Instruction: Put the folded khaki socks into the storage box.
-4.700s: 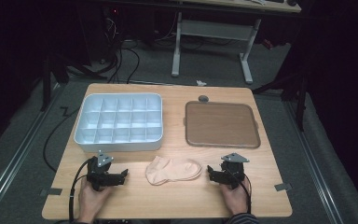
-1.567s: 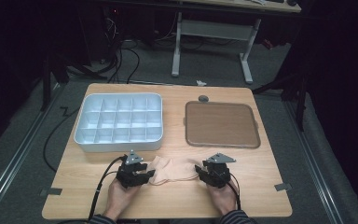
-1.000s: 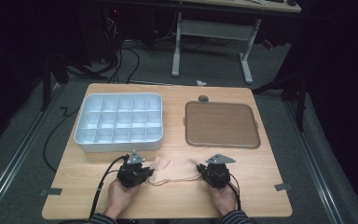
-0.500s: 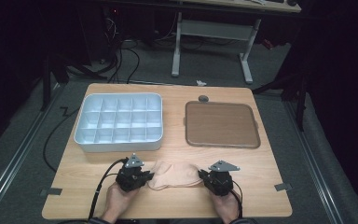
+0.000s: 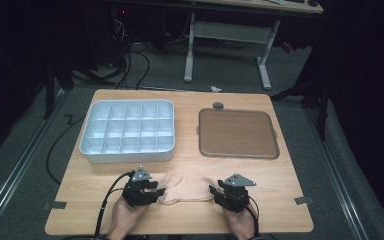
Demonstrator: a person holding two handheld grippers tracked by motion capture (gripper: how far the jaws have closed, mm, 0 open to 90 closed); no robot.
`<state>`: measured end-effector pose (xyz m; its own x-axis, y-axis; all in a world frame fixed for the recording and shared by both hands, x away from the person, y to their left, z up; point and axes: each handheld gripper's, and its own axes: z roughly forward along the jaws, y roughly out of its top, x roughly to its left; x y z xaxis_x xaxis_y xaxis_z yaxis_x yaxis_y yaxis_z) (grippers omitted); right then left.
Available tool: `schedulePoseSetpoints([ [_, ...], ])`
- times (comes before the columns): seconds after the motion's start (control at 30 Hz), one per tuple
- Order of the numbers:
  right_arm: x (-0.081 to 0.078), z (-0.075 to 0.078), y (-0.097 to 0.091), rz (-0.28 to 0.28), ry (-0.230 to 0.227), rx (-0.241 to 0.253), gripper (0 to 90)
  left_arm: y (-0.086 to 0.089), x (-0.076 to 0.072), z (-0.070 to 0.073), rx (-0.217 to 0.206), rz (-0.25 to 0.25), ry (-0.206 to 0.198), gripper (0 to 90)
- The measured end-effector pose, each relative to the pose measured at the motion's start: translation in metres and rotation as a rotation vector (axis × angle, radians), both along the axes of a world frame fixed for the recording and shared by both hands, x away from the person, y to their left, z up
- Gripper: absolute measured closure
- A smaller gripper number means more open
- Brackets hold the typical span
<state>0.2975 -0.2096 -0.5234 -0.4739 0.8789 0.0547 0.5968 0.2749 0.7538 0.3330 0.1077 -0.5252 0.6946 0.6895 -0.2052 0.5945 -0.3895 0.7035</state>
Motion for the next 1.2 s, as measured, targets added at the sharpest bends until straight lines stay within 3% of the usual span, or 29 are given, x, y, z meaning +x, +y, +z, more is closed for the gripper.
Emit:
schedulePoseSetpoints([
  [0.07,-0.003,0.004,0.002,0.011,-0.021,0.011,52.9,0.001,-0.005,0.001,0.005,0.029,-0.018,47.4],
  [0.2,-0.008,0.016,0.010,0.045,-0.064,0.001,54.7,0.001,-0.012,-0.001,-0.005,0.059,-0.009,46.2],
  [0.43,-0.008,0.019,0.031,0.122,-0.045,0.008,64.6,-0.001,-0.015,-0.003,-0.019,0.083,-0.004,49.2],
  [0.6,-0.004,0.012,0.048,0.165,-0.006,0.021,71.4,-0.007,-0.015,-0.004,-0.008,0.081,-0.021,53.8],
  [0.87,0.004,-0.001,0.065,0.191,0.032,-0.007,84.1,-0.011,-0.014,-0.002,0.033,0.062,-0.031,67.4],
  [1.03,0.006,-0.004,0.068,0.200,0.037,-0.022,87.1,-0.009,-0.013,-0.003,0.006,0.055,-0.004,78.1],
  [1.2,0.006,-0.004,0.071,0.203,0.034,-0.026,87.4,-0.006,-0.009,-0.003,-0.019,0.042,0.026,83.0],
])
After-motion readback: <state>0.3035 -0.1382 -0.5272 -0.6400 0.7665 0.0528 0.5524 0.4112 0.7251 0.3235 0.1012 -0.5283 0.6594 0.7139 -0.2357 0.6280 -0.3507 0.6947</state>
